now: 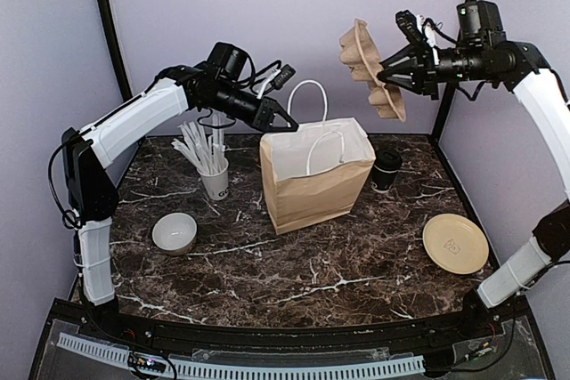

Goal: Pack the takeout coffee

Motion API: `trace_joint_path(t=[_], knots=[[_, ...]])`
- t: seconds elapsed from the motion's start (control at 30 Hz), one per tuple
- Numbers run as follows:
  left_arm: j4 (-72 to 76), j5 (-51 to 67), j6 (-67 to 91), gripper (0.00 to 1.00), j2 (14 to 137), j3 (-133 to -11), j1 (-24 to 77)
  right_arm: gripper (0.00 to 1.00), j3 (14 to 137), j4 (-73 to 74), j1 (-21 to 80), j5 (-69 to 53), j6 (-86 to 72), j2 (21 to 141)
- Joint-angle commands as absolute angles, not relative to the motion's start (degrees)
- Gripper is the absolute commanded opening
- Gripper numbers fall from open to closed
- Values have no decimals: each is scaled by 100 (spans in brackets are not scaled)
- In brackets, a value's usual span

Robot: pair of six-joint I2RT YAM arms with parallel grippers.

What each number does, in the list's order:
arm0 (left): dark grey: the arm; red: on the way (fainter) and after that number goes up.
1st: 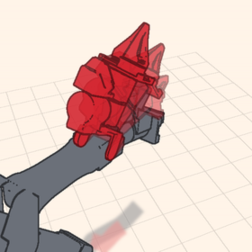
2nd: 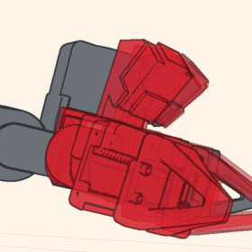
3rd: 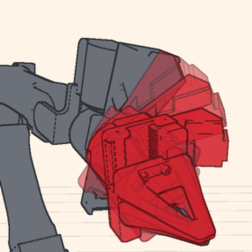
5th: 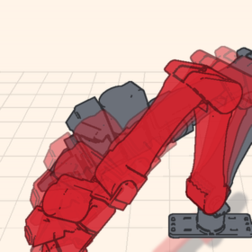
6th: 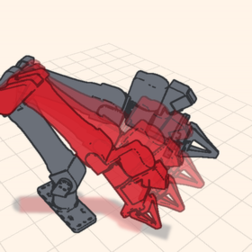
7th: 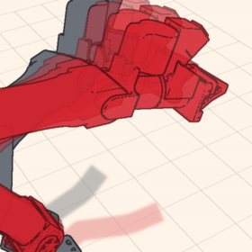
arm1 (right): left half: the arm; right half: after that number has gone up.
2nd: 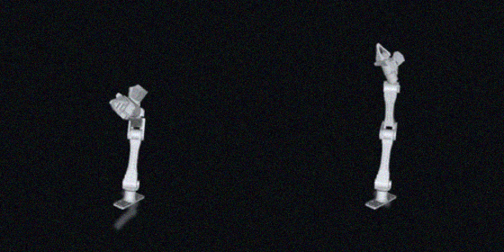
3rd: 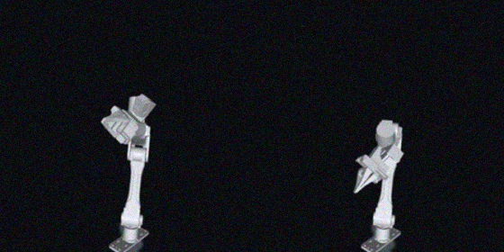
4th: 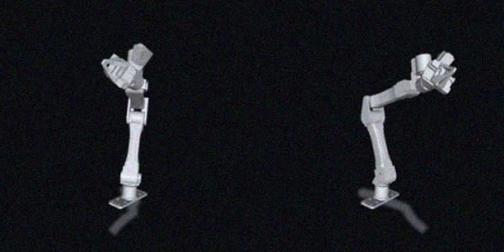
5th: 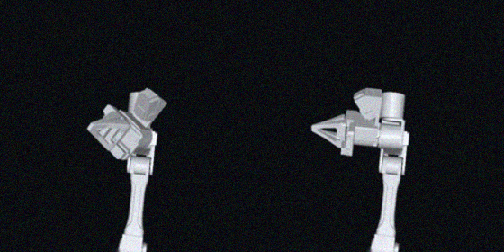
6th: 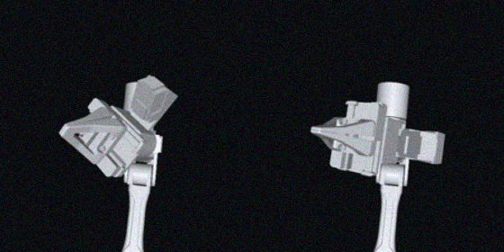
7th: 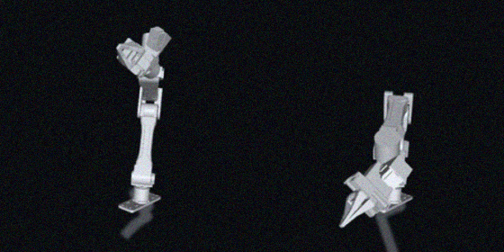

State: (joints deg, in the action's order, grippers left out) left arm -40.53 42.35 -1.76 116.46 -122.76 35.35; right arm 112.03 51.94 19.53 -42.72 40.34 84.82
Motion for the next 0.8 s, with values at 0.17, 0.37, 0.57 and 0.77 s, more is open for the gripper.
trace_joint_path(t=[0.17, 0.37, 0.57, 0.77], knots=[[-4372, 5194, -287, 0, 11408, -12405, 3707, 21, 11162, 5840, 2778, -4637, 4323, 8561], [-4368, 5389, -247, 0, 11450, -12401, 3845, 21, 11022, 5909, 3115, -4524, 4316, 8550], [-4482, 5546, -313, 0, 11515, -12401, 3999, 21, 10720, 5808, 3230, -4596, 4217, 8561], [-4486, 5397, -294, 0, 11605, -12357, 4065, 21, 10295, 5675, 3395, -4649, 4101, 8535]])
